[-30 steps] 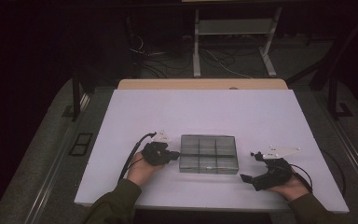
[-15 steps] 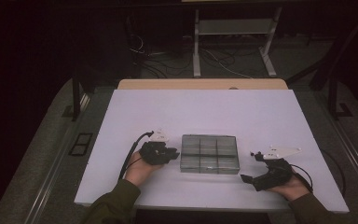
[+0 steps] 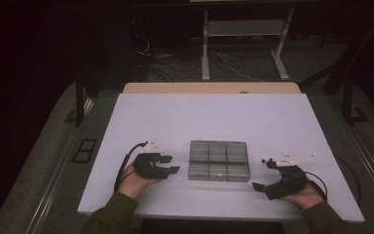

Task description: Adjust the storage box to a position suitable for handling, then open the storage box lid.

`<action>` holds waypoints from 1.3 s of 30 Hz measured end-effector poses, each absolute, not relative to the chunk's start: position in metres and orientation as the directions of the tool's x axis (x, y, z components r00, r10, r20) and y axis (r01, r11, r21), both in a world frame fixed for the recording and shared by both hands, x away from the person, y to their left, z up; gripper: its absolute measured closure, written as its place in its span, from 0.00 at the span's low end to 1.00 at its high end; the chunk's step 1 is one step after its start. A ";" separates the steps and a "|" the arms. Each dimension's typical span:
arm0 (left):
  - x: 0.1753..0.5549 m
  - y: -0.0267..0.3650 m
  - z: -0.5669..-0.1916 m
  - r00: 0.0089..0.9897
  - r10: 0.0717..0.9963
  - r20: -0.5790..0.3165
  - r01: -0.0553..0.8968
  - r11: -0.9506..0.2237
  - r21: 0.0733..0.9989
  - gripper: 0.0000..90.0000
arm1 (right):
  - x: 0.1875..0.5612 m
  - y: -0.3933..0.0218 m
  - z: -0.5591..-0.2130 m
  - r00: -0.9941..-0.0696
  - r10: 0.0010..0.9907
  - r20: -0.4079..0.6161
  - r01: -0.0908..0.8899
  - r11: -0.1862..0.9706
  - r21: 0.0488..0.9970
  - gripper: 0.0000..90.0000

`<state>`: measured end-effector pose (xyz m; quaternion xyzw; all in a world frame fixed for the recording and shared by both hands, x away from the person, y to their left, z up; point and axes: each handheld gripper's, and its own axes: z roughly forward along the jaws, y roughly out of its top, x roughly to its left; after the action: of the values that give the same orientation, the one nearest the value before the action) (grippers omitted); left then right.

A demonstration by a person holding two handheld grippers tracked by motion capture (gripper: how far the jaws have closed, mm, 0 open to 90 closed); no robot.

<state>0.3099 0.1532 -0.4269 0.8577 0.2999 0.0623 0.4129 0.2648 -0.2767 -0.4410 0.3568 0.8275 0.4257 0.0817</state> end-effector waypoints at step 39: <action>0.283 0.164 -0.438 0.805 0.580 -0.127 0.461 -0.474 0.750 0.11 | 0.255 -0.273 -0.435 -0.805 0.566 0.176 0.467 0.423 0.777 0.85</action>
<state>0.2825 0.1644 -0.4376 0.8555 0.3041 0.0723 0.4128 0.2550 -0.2727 -0.4347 0.3070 0.8415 0.4409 0.0561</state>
